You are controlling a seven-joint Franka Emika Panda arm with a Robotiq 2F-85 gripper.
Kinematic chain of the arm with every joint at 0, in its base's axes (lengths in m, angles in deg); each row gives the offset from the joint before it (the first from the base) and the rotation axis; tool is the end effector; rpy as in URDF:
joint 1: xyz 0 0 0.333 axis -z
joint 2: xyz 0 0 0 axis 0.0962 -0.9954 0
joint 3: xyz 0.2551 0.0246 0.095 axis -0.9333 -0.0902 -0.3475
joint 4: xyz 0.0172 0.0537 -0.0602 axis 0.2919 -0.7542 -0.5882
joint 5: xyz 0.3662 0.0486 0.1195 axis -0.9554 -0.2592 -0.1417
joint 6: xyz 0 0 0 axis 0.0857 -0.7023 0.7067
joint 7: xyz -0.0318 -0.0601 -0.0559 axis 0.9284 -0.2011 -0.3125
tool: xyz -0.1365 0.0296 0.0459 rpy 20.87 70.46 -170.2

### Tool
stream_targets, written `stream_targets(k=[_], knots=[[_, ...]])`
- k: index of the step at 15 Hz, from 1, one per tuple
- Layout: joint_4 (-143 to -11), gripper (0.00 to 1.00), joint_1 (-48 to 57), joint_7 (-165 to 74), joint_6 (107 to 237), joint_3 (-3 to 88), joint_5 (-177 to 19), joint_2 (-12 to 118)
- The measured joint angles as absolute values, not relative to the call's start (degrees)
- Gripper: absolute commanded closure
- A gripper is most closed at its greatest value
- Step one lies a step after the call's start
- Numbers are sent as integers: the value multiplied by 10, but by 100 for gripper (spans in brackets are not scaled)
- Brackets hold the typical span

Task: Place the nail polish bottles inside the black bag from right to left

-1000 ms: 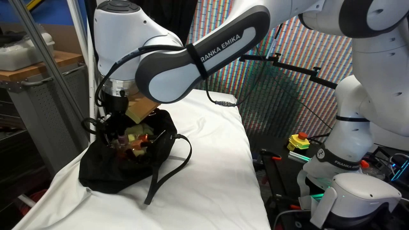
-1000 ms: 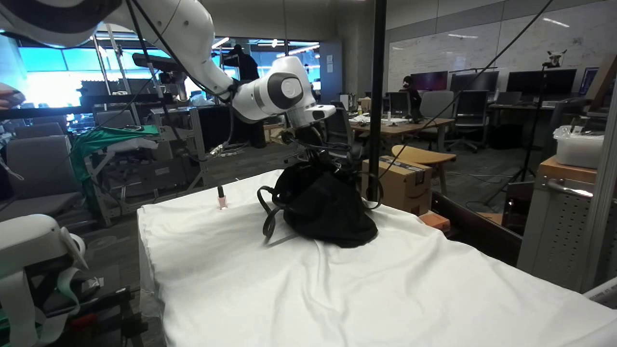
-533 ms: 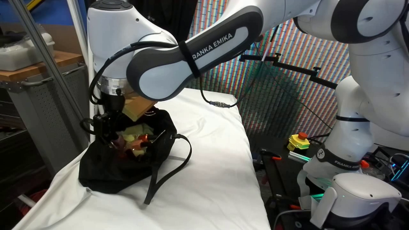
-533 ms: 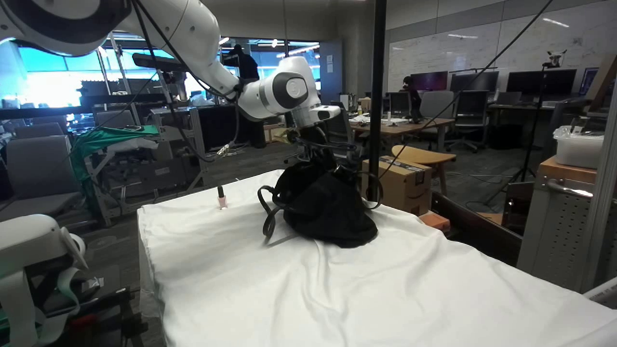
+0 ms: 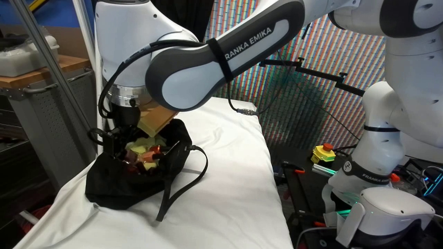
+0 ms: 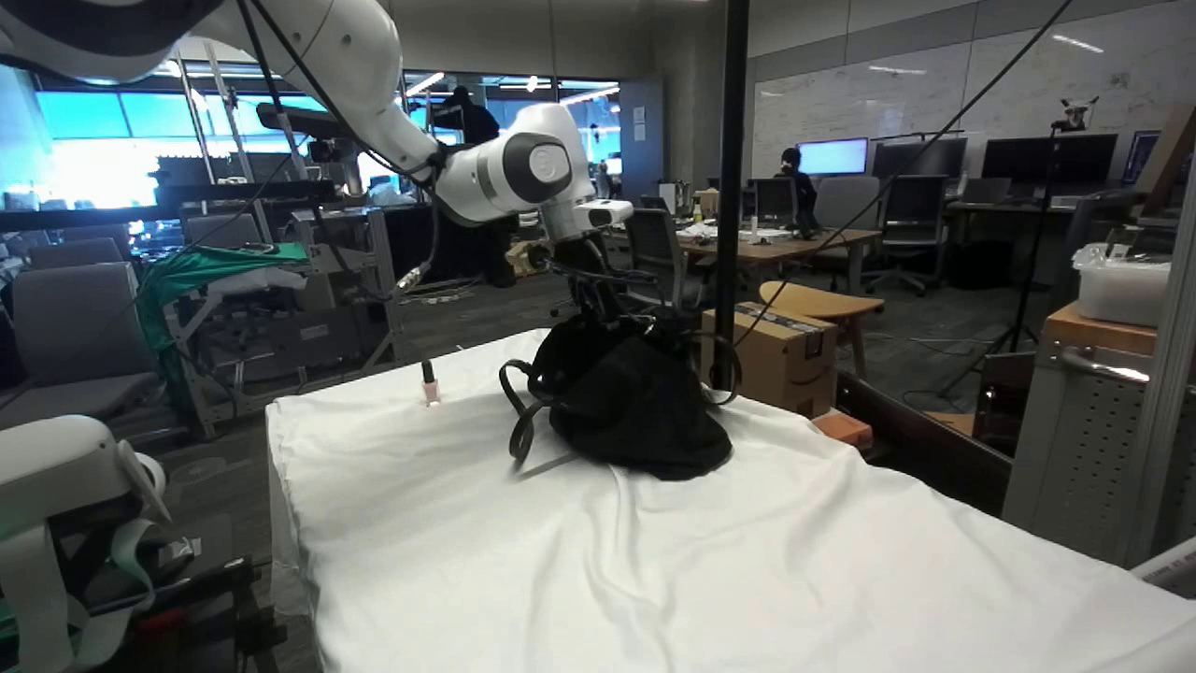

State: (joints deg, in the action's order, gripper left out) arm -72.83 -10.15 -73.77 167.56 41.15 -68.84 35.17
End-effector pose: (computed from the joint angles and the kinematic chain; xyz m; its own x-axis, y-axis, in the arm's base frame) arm 0.6767 0.1506 0.2430 0.9623 -0.1780 0.2058 -0.2056 -0.9710 0.1216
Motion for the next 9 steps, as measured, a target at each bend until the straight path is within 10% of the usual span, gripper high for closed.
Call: stream_targets(k=[9], knots=[[-891, 0, -183, -836, 1682, 364, -687, 458]])
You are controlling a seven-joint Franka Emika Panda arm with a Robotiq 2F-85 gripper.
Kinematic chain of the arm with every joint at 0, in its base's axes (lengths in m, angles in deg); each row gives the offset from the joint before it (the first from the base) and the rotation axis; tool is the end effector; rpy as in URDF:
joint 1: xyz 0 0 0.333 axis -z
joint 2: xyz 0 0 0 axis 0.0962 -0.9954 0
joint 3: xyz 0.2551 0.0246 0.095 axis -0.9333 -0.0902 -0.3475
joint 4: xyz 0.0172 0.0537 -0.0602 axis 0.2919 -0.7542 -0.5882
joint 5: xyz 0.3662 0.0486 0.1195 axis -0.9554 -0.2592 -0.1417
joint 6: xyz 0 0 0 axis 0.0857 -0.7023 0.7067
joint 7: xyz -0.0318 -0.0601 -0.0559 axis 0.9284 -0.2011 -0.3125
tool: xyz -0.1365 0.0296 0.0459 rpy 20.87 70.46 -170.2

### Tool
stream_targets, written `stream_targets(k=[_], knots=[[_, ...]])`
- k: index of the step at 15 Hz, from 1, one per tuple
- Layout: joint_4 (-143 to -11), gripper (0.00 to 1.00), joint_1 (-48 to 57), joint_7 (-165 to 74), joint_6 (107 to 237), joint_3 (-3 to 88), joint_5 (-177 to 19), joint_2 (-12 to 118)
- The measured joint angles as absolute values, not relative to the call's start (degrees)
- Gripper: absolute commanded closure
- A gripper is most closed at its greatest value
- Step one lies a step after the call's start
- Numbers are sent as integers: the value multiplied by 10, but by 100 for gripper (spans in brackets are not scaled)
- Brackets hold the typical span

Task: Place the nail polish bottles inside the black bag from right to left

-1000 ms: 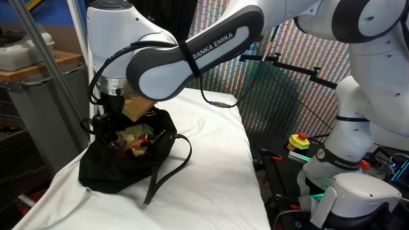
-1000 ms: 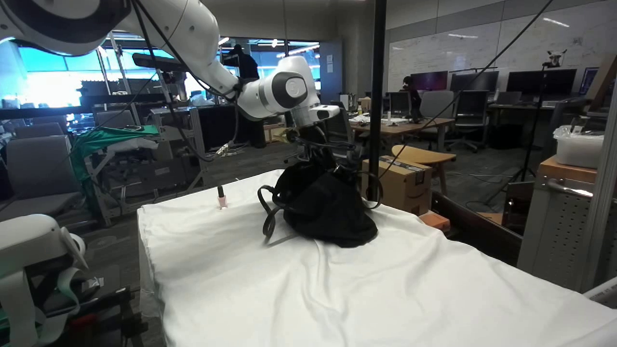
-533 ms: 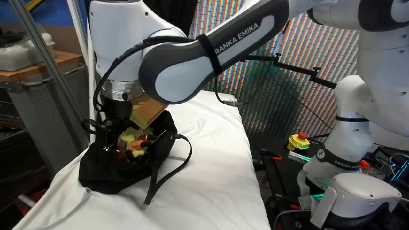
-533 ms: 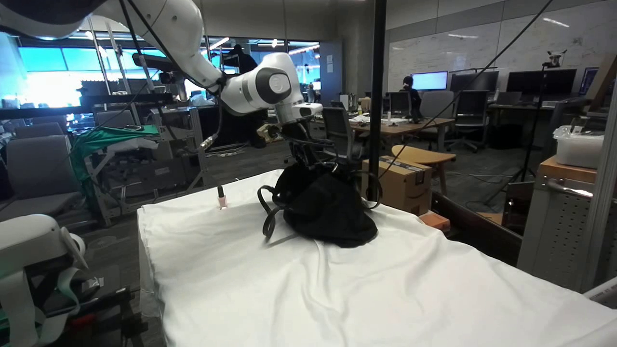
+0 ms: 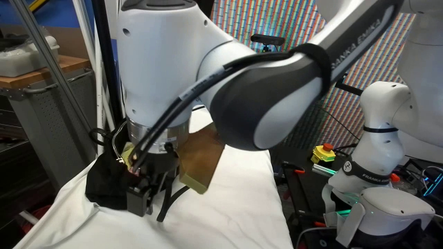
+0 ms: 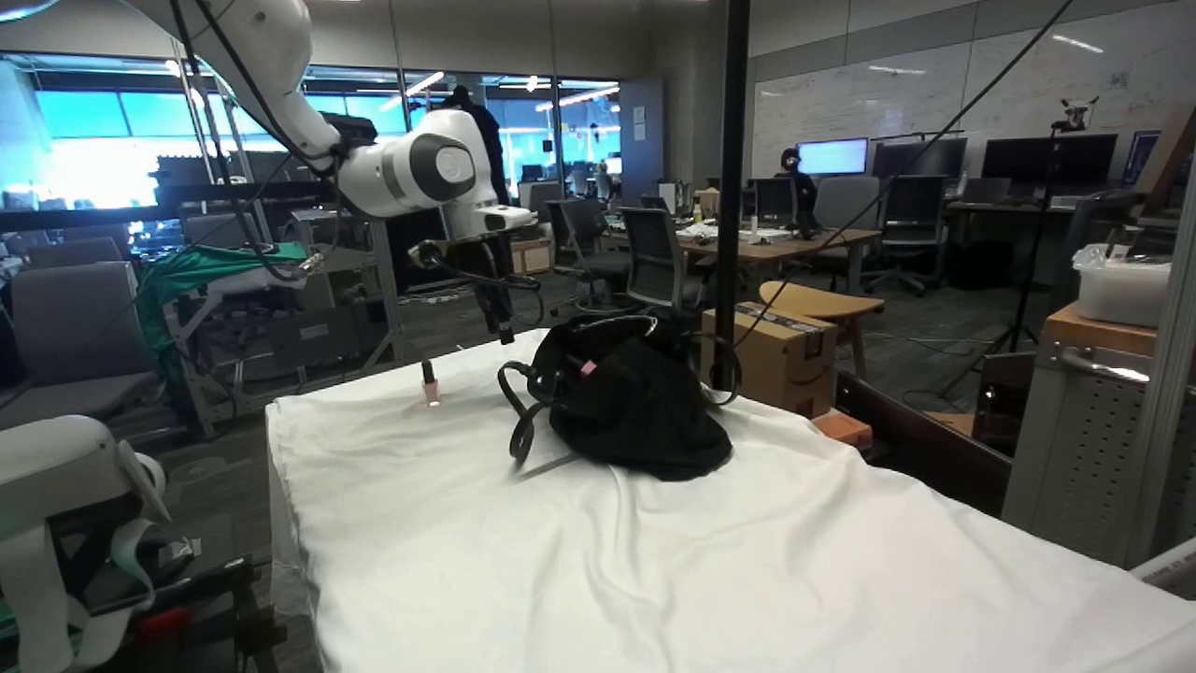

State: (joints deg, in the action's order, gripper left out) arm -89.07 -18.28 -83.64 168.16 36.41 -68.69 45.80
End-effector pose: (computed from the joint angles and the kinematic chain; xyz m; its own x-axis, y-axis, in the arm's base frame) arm 0.5702 0.2664 0.2368 0.9820 -0.1365 0.1305 -0.1503 -0.9833 0.1028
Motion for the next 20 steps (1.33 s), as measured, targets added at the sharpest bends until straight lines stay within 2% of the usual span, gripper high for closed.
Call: stream_targets(k=[8, 20], knots=[[-964, 0, -210, -892, 1699, 320, -674, 492], [-974, 0, -211, -896, 1733, 294, -692, 458]])
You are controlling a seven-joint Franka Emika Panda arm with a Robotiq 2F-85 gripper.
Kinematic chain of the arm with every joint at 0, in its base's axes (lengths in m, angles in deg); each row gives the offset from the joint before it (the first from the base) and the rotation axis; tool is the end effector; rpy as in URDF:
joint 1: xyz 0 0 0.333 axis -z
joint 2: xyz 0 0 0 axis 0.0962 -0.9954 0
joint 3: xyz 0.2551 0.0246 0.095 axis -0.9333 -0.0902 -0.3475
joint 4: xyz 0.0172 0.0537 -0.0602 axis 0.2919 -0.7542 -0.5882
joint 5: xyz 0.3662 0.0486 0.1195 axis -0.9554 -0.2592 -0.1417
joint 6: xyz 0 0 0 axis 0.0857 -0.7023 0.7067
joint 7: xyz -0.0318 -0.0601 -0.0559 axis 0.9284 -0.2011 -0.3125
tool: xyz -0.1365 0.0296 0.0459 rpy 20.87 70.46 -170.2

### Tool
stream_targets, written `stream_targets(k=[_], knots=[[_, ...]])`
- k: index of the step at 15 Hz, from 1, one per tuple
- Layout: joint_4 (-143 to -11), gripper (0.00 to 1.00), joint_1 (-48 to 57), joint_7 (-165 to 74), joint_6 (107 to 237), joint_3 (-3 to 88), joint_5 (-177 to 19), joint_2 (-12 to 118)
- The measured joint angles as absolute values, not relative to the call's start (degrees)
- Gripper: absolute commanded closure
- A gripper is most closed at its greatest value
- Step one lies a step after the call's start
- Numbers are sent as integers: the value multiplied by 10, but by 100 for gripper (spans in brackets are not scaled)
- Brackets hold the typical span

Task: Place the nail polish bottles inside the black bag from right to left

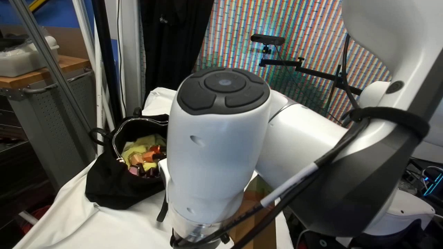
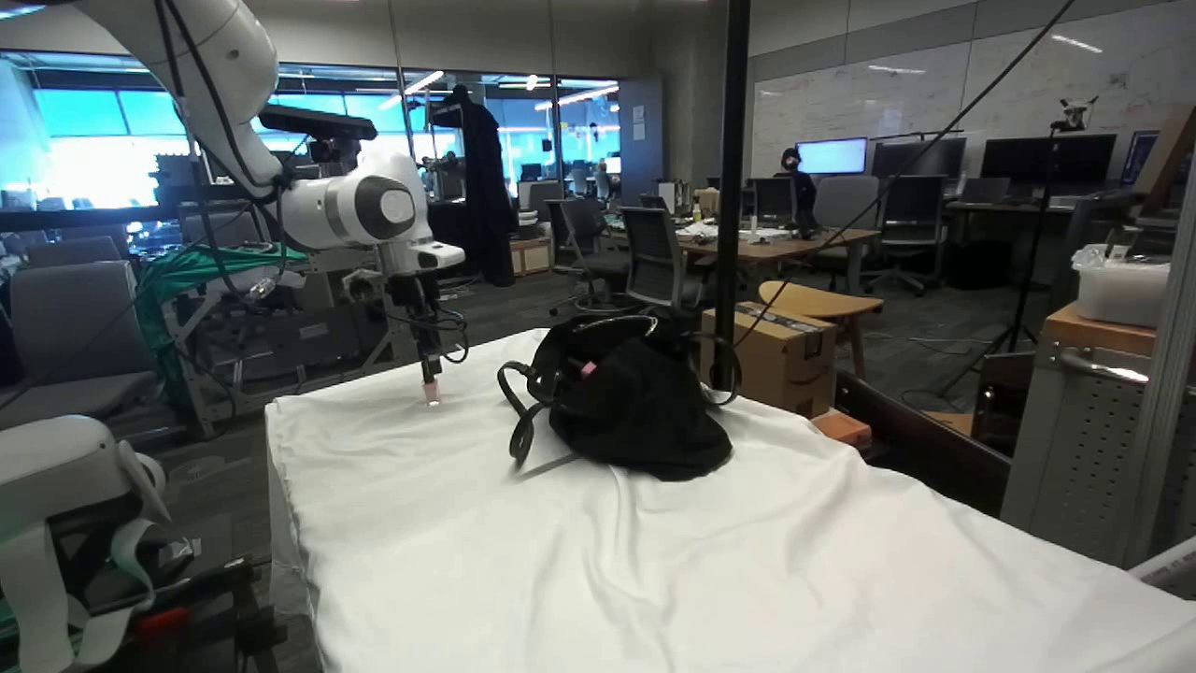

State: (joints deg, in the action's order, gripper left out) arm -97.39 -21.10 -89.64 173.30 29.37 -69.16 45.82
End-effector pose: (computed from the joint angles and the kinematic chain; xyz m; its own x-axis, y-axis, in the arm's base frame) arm 0.4837 0.3437 0.1856 0.9958 -0.0716 0.0566 -0.0754 -0.9947 0.0696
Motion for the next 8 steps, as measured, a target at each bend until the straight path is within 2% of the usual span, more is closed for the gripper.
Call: stream_targets(k=[8], knots=[[-982, 0, -209, -883, 1772, 294, -723, 434]])
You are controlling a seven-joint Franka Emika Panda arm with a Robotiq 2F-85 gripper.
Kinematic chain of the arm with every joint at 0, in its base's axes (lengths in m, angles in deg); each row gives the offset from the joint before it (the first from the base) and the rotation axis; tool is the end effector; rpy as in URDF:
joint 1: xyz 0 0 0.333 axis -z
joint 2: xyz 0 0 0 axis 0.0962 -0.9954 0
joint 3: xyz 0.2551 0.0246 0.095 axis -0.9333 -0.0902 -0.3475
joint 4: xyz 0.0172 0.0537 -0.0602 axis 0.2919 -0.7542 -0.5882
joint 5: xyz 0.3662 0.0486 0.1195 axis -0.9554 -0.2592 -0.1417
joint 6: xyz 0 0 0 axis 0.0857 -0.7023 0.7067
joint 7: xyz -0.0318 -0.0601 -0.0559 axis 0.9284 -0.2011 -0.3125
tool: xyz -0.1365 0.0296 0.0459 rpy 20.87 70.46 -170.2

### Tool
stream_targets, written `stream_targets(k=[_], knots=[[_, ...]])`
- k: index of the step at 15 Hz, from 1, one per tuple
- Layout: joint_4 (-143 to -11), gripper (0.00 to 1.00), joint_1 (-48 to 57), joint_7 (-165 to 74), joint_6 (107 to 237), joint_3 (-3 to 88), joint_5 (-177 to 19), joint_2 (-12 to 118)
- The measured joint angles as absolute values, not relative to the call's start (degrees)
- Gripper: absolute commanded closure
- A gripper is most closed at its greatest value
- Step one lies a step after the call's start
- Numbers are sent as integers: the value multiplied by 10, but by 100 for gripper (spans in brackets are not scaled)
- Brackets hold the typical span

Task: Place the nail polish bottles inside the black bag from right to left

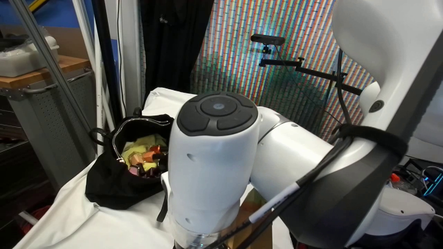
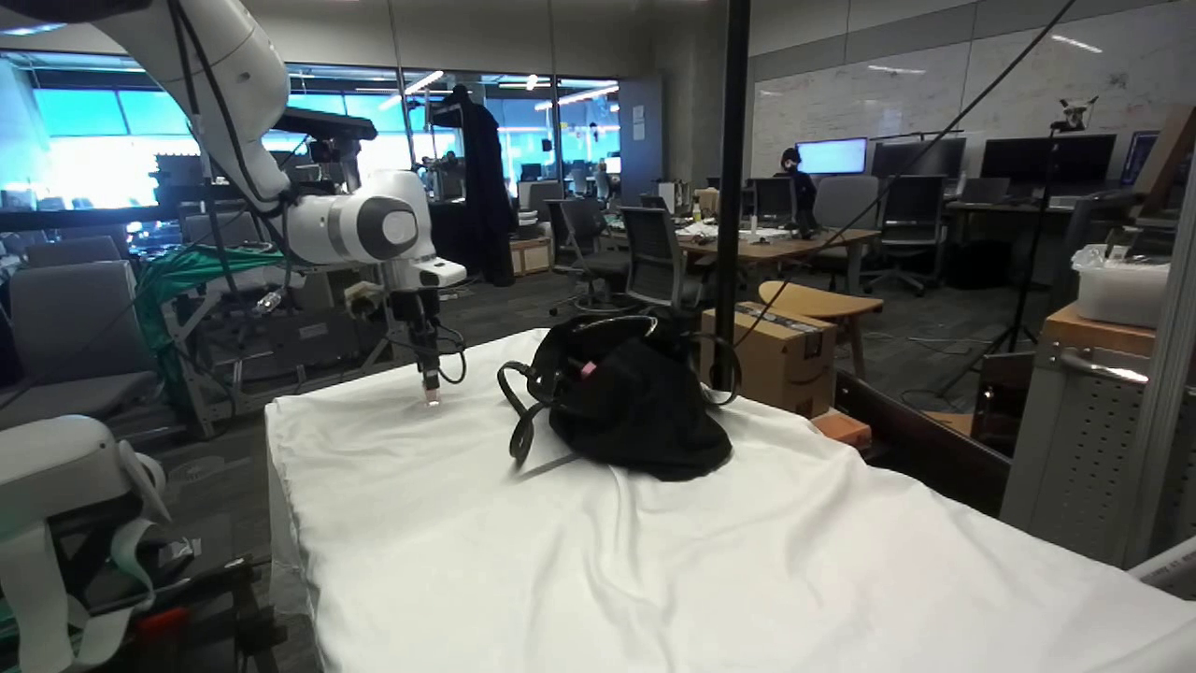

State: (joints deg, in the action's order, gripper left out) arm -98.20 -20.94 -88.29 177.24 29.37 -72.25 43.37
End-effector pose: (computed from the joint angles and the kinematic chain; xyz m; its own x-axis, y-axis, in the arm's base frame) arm 0.4798 0.3452 0.1607 0.9958 -0.0874 0.0287 -0.0881 -0.9958 0.0247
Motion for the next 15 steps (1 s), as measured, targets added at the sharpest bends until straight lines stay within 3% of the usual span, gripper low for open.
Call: stream_targets(k=[12, 14, 15], knots=[[-984, 0, -205, -840, 1793, 294, -767, 406], [-984, 26, -205, -838, 1793, 294, -768, 406], [-984, 33, -205, -837, 1793, 294, -768, 406]])
